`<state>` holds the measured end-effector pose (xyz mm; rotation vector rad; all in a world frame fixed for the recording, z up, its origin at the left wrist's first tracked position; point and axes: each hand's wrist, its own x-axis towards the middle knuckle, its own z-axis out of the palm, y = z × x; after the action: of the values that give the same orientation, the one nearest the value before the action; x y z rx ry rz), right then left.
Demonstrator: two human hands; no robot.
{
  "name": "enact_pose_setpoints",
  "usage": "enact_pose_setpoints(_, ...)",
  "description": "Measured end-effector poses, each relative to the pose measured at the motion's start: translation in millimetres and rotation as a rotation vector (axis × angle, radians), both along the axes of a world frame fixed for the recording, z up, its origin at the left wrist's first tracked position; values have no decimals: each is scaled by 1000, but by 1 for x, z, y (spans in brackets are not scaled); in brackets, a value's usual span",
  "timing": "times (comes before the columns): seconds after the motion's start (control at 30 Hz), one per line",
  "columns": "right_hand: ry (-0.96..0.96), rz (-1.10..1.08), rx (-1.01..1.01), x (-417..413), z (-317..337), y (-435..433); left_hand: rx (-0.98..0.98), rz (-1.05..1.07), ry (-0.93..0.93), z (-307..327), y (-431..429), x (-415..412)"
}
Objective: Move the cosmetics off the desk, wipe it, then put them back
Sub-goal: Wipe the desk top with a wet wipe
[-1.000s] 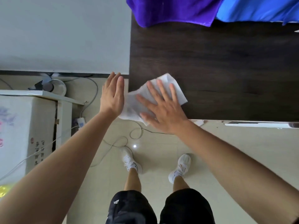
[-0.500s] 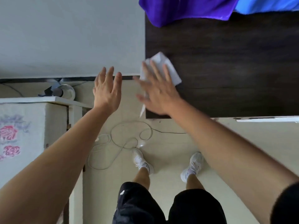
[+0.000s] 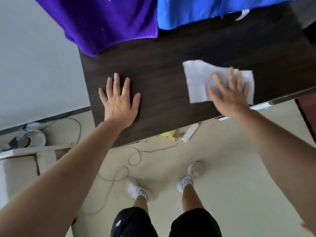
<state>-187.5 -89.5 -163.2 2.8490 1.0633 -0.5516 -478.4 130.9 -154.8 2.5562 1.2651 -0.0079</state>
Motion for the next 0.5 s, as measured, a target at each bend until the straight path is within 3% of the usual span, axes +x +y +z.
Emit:
enact_pose_setpoints(0.13, -58, -86, 6, 51, -3, 0, 24, -56, -8, -4, -25, 37)
enact_pose_setpoints(0.27, -68, -18, 80, 32, -6, -7, 38, -80, -62, -5, -60, 101)
enact_pose_setpoints(0.37, -86, 177, 176, 8, -9, -49, 21, -62, -100, -5, -90, 160)
enact_pose_setpoints(0.5, -36, 123, 194, 54, -8, -112, 27, -73, -97, -6, -129, 225)
